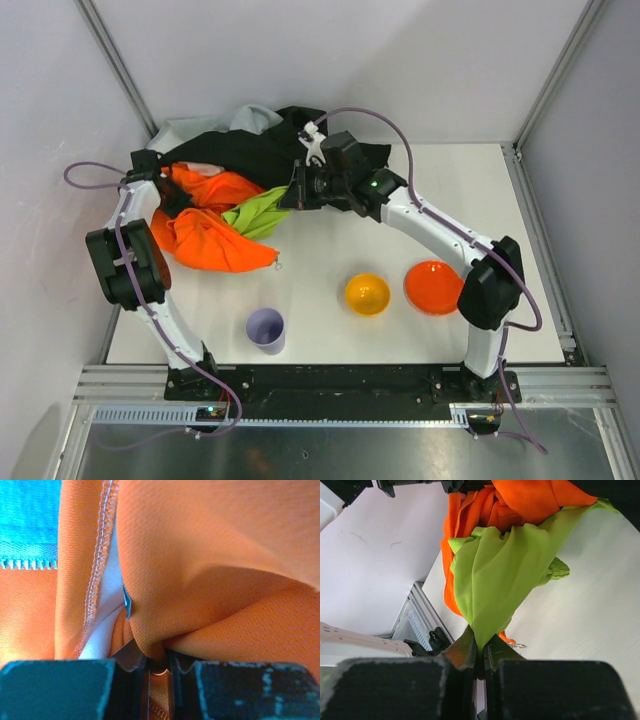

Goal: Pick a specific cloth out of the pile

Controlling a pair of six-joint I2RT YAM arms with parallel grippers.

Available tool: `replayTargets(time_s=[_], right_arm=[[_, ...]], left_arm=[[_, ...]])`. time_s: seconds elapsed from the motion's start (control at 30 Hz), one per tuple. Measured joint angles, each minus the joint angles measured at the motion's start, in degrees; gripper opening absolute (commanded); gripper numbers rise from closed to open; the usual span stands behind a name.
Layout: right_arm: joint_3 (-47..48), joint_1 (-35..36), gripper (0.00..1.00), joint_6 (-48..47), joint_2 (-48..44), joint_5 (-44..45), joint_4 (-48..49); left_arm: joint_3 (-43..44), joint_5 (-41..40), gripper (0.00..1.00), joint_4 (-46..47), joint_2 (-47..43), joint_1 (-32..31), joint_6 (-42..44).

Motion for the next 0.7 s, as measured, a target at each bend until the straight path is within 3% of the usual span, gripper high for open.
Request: replayTargets(time_s=[0.7], right_arm=[[-0.09,-8.70,0.00,-2.75,-15.28,0.59,-2.51]], left_arm=[[-0.31,-4.50,0.04,-0.11,2.14,0.39,0.55]])
